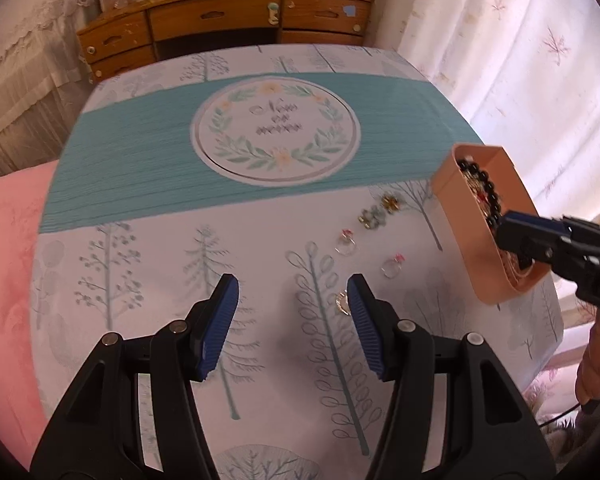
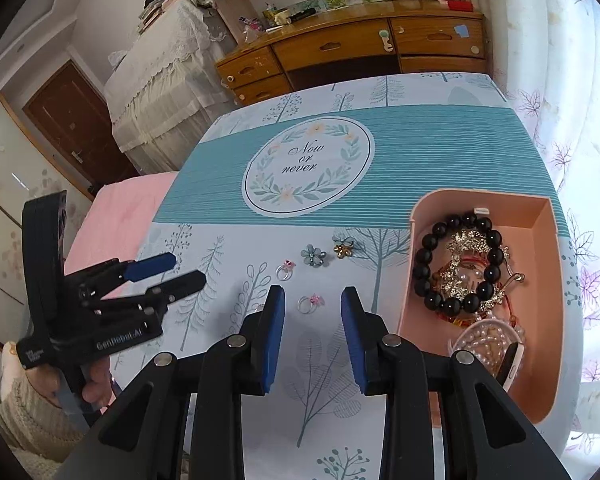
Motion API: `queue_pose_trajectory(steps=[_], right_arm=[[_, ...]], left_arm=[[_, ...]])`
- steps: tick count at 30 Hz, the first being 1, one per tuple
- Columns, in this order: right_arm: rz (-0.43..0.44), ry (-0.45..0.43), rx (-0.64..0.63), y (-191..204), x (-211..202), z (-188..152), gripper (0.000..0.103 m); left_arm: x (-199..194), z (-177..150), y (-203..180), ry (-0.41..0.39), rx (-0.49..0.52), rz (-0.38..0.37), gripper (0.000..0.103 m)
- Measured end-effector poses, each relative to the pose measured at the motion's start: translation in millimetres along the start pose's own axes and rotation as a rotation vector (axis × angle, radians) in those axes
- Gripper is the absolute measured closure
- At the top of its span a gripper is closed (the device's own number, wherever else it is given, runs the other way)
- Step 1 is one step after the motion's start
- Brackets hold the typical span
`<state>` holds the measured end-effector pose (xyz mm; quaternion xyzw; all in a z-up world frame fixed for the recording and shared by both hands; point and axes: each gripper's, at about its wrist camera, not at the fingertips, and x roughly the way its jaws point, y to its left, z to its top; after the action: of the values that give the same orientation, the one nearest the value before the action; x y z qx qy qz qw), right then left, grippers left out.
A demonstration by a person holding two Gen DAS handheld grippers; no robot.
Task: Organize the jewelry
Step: 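Move the left tool over the pearl button brooch while the right tool approaches the rings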
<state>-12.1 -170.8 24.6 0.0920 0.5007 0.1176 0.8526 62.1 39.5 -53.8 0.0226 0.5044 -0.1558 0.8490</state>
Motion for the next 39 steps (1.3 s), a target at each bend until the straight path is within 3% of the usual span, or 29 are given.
queue_pose_trajectory(steps=[5, 12, 16, 23, 39], right_arm=[[-0.003, 0.03, -0.013, 2, 12, -6, 0.073], [0.006, 0.059, -0.028, 3, 26, -14, 0.073], [0.012, 0.063, -0.031, 3, 29, -15, 0.073], [0.018, 0.071, -0.036, 3, 33, -15, 0.073], [0.029, 0.06, -0.022, -3, 28, -19, 0.073]], left_arm=[[29, -17, -19, 0.057, 0.042, -0.036, 0.049], [52, -21, -30, 0.066, 0.072, -0.036, 0.05], [58, -17, -29, 0.066, 0.067, -0.035, 0.066], [60, -16, -34, 0.049, 0.107, -0.023, 0.07], [59, -20, -44, 0.014, 0.461, -0.12, 0.073]])
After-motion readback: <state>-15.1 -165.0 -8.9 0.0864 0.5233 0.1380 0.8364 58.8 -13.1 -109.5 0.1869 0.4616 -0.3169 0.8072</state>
